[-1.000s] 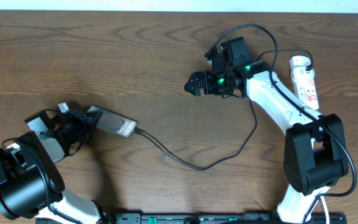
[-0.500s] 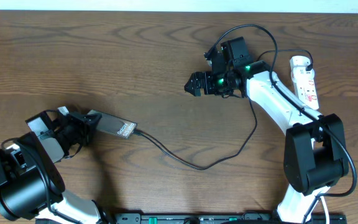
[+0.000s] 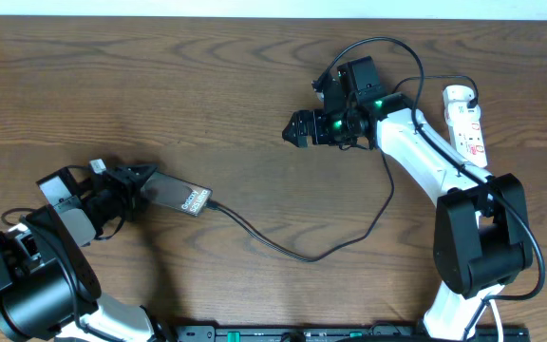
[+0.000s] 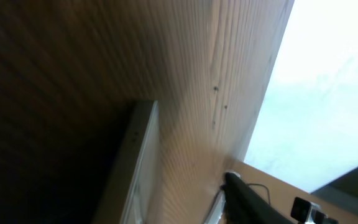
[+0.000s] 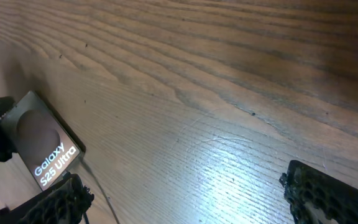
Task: Plug charger to phone and switch on socket
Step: 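Open the left gripper and release the phone on the table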
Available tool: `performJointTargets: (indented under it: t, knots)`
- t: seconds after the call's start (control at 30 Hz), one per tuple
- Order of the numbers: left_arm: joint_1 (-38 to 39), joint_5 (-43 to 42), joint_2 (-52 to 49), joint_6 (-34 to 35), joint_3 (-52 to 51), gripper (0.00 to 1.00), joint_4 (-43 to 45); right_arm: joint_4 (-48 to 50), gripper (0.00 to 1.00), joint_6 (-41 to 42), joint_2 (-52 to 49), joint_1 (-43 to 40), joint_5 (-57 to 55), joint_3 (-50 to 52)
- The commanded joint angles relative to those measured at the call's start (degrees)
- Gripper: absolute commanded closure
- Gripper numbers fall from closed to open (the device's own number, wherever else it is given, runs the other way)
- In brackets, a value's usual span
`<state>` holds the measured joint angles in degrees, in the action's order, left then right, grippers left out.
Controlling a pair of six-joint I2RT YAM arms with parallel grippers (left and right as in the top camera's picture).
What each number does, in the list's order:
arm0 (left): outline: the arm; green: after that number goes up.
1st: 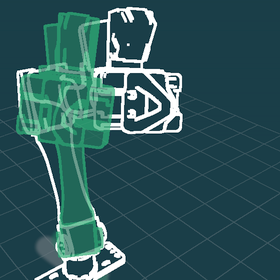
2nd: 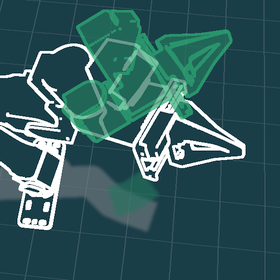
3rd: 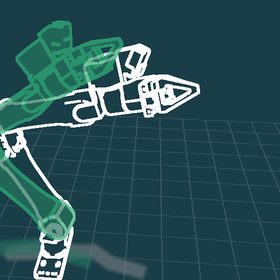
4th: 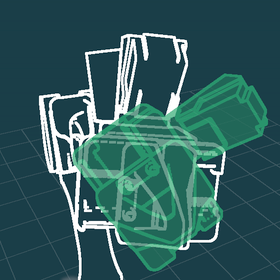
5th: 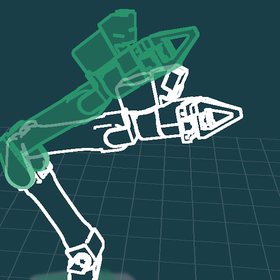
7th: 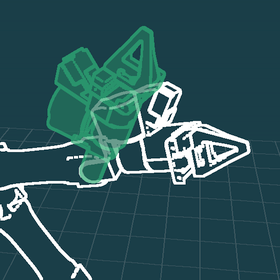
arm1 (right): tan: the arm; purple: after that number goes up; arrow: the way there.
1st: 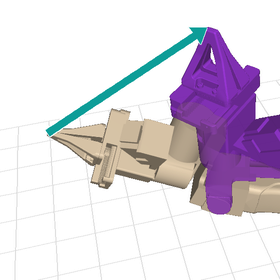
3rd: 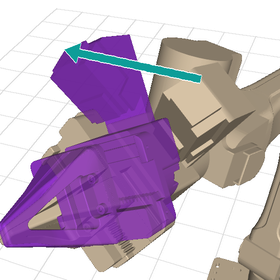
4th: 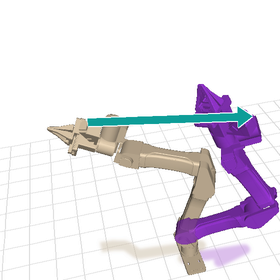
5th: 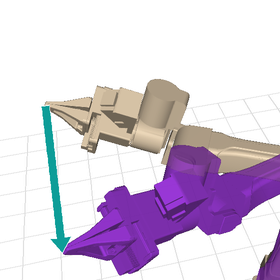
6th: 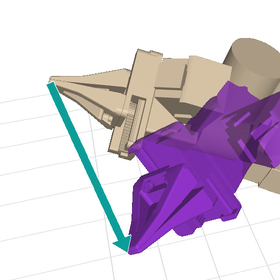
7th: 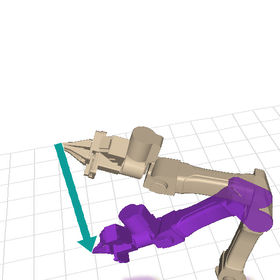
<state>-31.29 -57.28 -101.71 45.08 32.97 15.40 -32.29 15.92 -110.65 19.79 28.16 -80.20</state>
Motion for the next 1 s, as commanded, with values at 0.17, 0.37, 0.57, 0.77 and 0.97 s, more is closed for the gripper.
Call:
performJointTargets:
  t: [0.17,0.37,0.57,0.77,0.97]
  knots:
    - [0.1,4.9,-0.8,-0.5,-0.8,0.37,-9.6,-0.3,0.01,-0.8,0.6,-0.2,-0.9,-0.8]
    - [0.1,10.3,-0.8,-0.5,-0.8,0.33,-15.5,-0.3,0.01,-0.8,0.6,-0.2,-0.9,-0.8]
    - [0.1,13.0,-0.5,-0.5,-0.7,0.27,-15.9,-0.3,0.01,-0.8,0.6,-0.2,-0.9,-0.8]
    - [0.1,20.5,1.7,-3.4,1.0,0.25,-21.9,-0.3,0.01,-0.8,0.6,-0.2,-0.9,-0.8]
    - [0.1,23.9,4.3,-4.6,1.9,0.24,-25.7,-0.3,0.01,-0.8,0.6,-0.2,-0.9,-0.8]
